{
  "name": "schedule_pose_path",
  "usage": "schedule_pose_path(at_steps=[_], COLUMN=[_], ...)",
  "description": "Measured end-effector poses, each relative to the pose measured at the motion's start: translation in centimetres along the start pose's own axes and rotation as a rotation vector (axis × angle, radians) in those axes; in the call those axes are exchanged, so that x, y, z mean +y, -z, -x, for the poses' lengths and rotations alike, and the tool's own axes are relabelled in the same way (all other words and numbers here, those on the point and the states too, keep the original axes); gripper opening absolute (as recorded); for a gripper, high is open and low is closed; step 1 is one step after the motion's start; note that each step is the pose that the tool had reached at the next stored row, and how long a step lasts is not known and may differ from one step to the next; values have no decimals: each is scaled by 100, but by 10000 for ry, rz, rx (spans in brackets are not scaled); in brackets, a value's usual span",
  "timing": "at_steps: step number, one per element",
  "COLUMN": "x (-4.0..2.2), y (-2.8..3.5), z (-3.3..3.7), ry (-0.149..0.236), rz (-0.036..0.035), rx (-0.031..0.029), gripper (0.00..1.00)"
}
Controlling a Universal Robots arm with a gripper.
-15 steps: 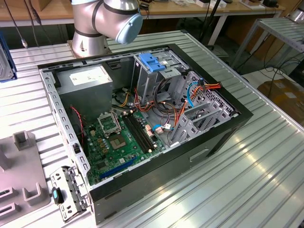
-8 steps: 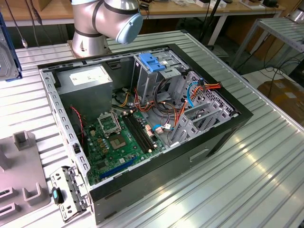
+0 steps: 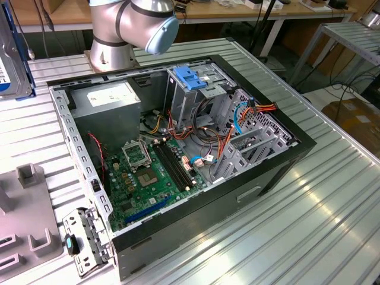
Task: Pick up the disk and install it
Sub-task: 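Pick up the disk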
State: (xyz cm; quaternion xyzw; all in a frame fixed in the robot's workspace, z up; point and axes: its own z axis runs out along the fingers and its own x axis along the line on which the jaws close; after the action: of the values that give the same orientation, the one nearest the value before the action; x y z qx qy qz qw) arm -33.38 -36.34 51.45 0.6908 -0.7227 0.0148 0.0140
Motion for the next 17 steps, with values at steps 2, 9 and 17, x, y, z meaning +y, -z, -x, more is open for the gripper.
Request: schedule_pose_path(at_steps=[2,9,17], x=[-24,-113,-240], y=[-1,-2,-3], z=[1,5,11], ry=[-1,-5,-9], rz=[-1,-1,-2], rx=[3,18,45], gripper=[37,37,37])
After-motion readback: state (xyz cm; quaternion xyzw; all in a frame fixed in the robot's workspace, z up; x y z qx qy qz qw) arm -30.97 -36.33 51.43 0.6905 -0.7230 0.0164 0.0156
